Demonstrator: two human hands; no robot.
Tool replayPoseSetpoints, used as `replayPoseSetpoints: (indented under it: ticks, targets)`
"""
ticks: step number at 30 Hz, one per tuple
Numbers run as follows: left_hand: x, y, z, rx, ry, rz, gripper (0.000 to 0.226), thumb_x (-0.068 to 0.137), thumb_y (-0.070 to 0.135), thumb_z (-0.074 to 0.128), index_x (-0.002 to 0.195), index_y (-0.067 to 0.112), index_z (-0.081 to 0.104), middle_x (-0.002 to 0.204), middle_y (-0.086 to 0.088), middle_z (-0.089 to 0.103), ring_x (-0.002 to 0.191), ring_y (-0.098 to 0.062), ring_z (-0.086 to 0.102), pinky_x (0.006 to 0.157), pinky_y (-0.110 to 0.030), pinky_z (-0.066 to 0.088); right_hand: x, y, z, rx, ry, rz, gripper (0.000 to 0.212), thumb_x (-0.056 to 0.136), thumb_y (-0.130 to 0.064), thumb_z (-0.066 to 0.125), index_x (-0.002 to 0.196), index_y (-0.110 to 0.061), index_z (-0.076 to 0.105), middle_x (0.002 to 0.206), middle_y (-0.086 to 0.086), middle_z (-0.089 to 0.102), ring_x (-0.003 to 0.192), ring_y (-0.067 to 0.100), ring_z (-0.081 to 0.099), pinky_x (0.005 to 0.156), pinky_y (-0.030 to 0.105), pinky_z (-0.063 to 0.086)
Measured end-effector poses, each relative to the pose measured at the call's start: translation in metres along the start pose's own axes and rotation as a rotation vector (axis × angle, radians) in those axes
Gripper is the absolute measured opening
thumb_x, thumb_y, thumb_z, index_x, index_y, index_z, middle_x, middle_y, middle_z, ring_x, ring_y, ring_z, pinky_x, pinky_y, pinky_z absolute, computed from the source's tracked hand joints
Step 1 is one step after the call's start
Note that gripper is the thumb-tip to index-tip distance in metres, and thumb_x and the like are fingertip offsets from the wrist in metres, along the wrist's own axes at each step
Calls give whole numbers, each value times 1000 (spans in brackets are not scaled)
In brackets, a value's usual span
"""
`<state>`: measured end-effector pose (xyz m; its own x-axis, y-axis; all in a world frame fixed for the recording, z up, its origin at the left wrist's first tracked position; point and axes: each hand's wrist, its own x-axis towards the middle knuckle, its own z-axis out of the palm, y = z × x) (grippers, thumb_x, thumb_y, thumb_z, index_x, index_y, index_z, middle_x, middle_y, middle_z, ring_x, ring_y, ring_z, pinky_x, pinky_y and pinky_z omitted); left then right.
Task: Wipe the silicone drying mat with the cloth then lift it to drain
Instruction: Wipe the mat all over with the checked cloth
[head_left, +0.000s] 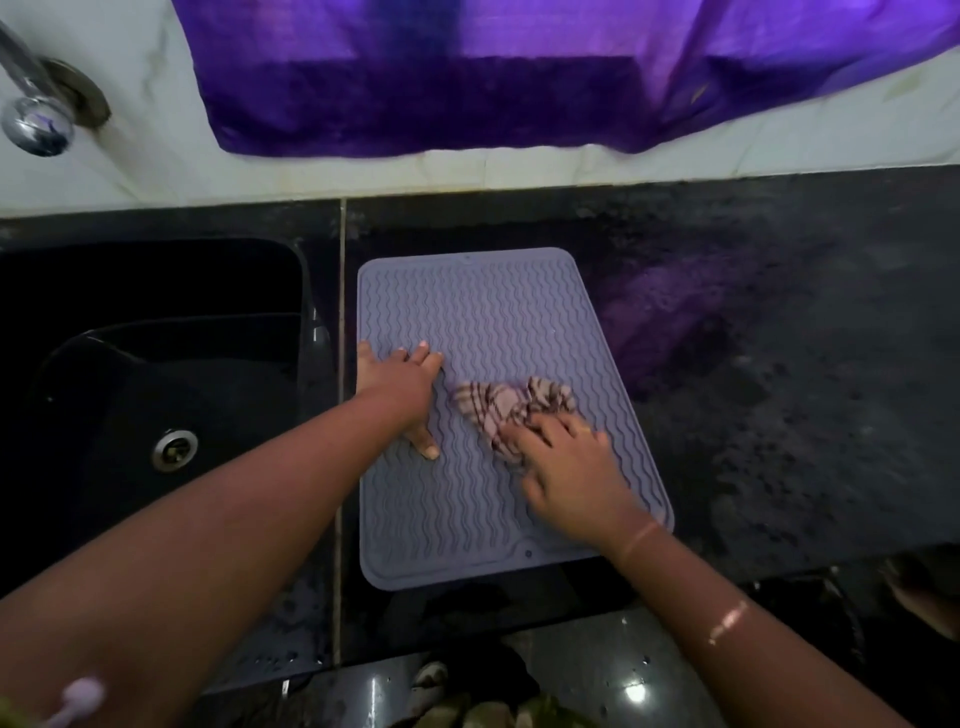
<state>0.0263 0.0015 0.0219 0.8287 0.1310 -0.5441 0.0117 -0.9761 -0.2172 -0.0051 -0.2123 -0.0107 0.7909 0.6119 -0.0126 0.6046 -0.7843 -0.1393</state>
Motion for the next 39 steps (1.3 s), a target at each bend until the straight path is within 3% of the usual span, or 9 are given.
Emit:
replayPoseSetpoints:
  ticks: [8,13,17,21,24,27,30,34,39]
  targets:
    - [-2,-10,5,-48,2,71,128,62,67,72,152,21,-7,161,-1,-8,149,-23,1,113,-62,-2,-35,21,-34,215,-195,-54,25,82,-37,47,102,-27,59,97,-2,64,90,20,57,79,37,49]
    - [-1,-12,8,-64,3,78,128,63,67,72,152,22,-9,161,0,-10,149,-22,-2,113,-63,-3,7,38,-72,1165,-183,357,17,78,-26,49,82,-14,60,85,4,62,84,21,58,81,39,44]
    - [0,-10,6,-50,-13,63,129,62,67,72,152,23,-9,161,0,-11,148,-21,-2,114,-63,-2,31,46,-87,1770,-305,558,38,84,-12,38,114,-6,61,105,18,68,96,34,64,88,51,49]
    - [0,-9,6,-23,-13,60,128,64,68,70,152,22,-10,161,-1,-11,148,-22,-3,114,-63,-2,58,65,-81,911,-134,734,27,90,-10,46,110,-8,64,110,9,66,86,18,60,67,25,50]
    - [1,-7,4,29,-16,44,129,64,70,69,151,21,-12,161,-1,-11,148,-23,-2,114,-61,-2,63,63,-71,716,190,583,25,91,-21,49,112,-14,60,105,6,64,89,18,60,77,34,51]
    - [3,-4,4,71,-13,30,130,63,72,68,151,20,-12,161,-3,-10,148,-25,0,115,-60,-2,59,25,-42,481,4,360,63,87,-58,46,137,-22,36,135,10,43,117,22,46,96,44,43]
    - [5,-3,3,93,-24,18,131,62,72,68,151,20,-13,161,-3,-10,148,-24,0,116,-59,-2,53,-4,-6,-135,-40,299,73,83,-70,33,139,-24,31,134,16,43,113,36,47,88,47,40]
    - [5,-2,2,88,-31,11,132,61,72,69,151,20,-12,161,-3,-10,148,-25,1,116,-59,-2,28,-13,5,-220,139,90,56,80,-49,54,129,-20,49,103,13,60,81,33,59,68,40,45]
    - [3,-3,2,131,-47,29,130,65,74,64,151,17,-15,160,-6,-13,148,-27,-2,114,-60,-4,-24,15,10,-217,102,-260,58,78,-56,41,127,-25,47,104,8,64,77,26,61,62,35,50]
